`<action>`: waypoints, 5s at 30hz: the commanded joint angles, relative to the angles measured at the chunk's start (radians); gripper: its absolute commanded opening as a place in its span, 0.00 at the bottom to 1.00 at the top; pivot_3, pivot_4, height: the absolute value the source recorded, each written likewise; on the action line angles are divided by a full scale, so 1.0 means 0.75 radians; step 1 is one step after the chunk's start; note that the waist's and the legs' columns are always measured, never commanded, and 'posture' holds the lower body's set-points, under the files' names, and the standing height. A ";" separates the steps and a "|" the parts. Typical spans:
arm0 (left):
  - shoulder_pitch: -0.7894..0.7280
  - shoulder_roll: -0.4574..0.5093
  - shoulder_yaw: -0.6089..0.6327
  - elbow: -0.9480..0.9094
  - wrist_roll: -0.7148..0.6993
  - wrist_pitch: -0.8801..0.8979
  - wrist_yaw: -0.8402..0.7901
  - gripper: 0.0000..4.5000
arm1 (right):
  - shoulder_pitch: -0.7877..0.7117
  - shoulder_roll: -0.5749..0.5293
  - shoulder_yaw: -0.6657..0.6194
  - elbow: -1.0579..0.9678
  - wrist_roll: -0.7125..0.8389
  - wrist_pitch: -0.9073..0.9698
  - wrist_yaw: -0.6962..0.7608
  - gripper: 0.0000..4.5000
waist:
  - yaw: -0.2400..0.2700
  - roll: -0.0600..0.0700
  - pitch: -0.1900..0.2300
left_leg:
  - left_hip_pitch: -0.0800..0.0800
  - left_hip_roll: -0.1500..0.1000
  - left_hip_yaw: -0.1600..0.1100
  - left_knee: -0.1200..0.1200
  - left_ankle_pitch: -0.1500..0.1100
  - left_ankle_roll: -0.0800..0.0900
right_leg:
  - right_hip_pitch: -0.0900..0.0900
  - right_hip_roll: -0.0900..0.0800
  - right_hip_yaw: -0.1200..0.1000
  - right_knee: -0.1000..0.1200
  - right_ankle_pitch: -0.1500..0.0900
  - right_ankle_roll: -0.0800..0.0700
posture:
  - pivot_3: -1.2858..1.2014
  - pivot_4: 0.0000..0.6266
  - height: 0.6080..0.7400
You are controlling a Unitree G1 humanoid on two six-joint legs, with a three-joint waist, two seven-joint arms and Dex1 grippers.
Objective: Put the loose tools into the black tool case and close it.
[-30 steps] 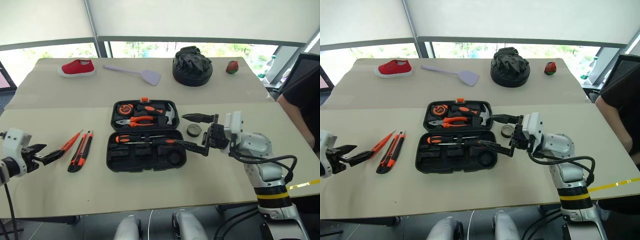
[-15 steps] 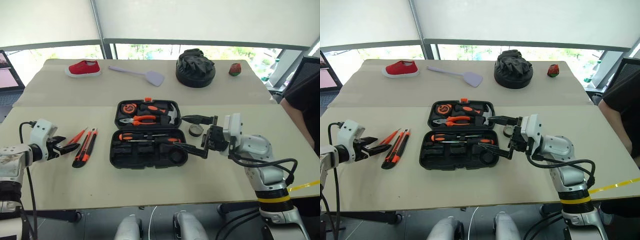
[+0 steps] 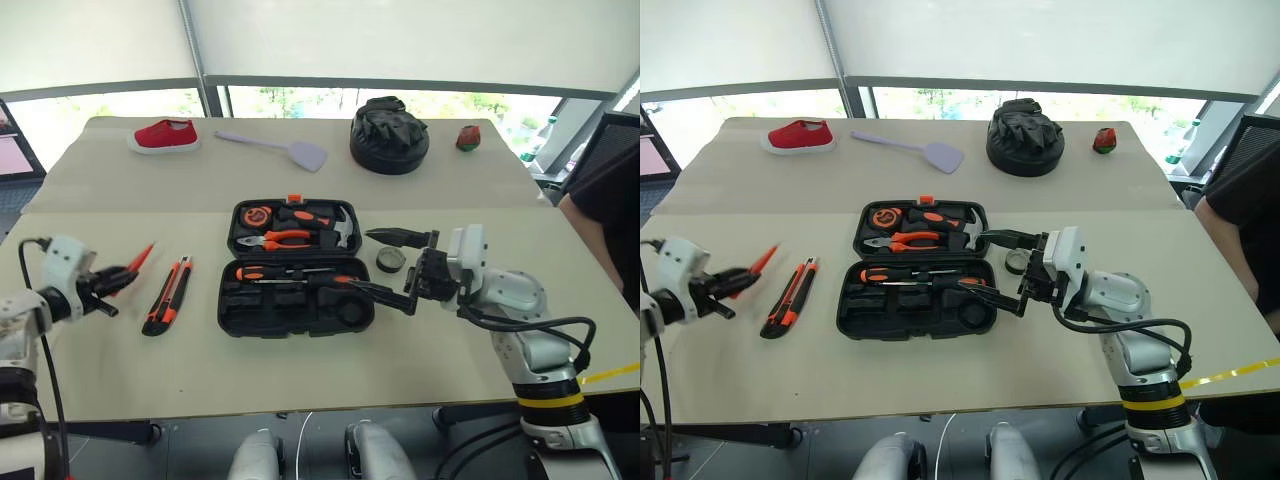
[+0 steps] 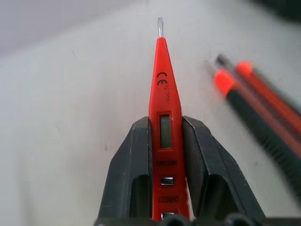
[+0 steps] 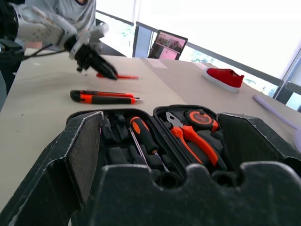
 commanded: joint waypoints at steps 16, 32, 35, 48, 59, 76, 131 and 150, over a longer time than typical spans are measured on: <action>-0.271 -0.072 -0.735 -0.776 0.288 0.380 -0.302 0.12 | 0.057 -0.062 -0.032 -0.060 0.023 0.025 0.012 1.00 | -0.015 0.003 0.000 | -0.001 -0.001 0.000 0.001 -0.002 0.003 | 0.001 0.004 0.007 -0.008 0.002 0.005 | 0.52 0.24 1.00; -0.343 -0.088 -0.896 -0.719 0.473 0.361 -0.375 0.12 | 0.050 -0.033 -0.024 -0.093 0.015 0.053 -0.050 1.00 | -0.016 0.003 0.000 | -0.006 0.000 0.000 0.014 -0.005 0.008 | 0.002 0.004 0.007 -0.006 0.003 0.007 | 0.52 0.24 1.00; -0.368 -0.104 -0.922 -0.704 0.507 0.359 -0.384 0.12 | 0.052 -0.032 -0.024 -0.096 0.016 0.054 -0.056 1.00 | -0.015 0.003 0.000 | -0.007 0.000 0.000 0.014 -0.005 0.009 | 0.002 0.004 0.007 -0.006 0.003 0.007 | 0.52 0.24 1.00; -0.421 -0.164 -0.967 -0.714 0.565 0.497 -0.417 0.22 | 0.033 -0.013 -0.005 -0.088 0.010 0.049 -0.069 1.00 | -0.012 0.003 0.000 | -0.006 -0.001 -0.001 0.015 -0.005 0.009 | 0.002 0.004 0.007 -0.006 0.004 0.007 | 0.52 0.24 1.00; -0.433 -0.153 -0.781 -0.876 0.345 0.592 -0.464 0.82 | 0.024 -0.010 0.002 -0.058 0.012 0.042 -0.059 1.00 | -0.013 0.003 0.000 | -0.010 0.000 -0.002 0.017 -0.005 0.009 | 0.000 0.004 0.006 -0.006 0.004 0.008 | 0.52 0.24 1.00; -0.131 -0.411 -0.428 -0.704 0.075 0.443 -0.168 0.10 | 0.058 0.021 0.000 -0.064 0.009 0.034 -0.085 1.00 | -0.019 0.003 0.000 | -0.011 0.000 -0.003 0.019 -0.005 0.010 | 0.001 0.003 0.007 -0.006 0.005 0.009 | 0.52 0.24 1.00; 1.360 -0.533 0.940 -0.919 -0.305 0.166 0.277 0.99 | 0.193 0.003 -0.061 0.208 0.006 -0.343 0.176 1.00 | -0.009 0.015 -0.007 | 0.007 0.002 0.002 0.012 -0.010 0.016 | 0.011 0.000 0.007 -0.012 -0.002 0.002 | 0.52 0.24 1.00; 0.571 -0.397 0.187 -1.258 -0.291 1.020 1.127 0.99 | 0.099 0.165 0.008 0.060 0.118 -0.190 0.120 1.00 | -0.018 0.013 -0.007 | 0.008 0.001 -0.005 0.011 -0.011 0.014 | 0.012 0.000 0.008 -0.009 0.004 0.008 | 0.52 0.24 1.00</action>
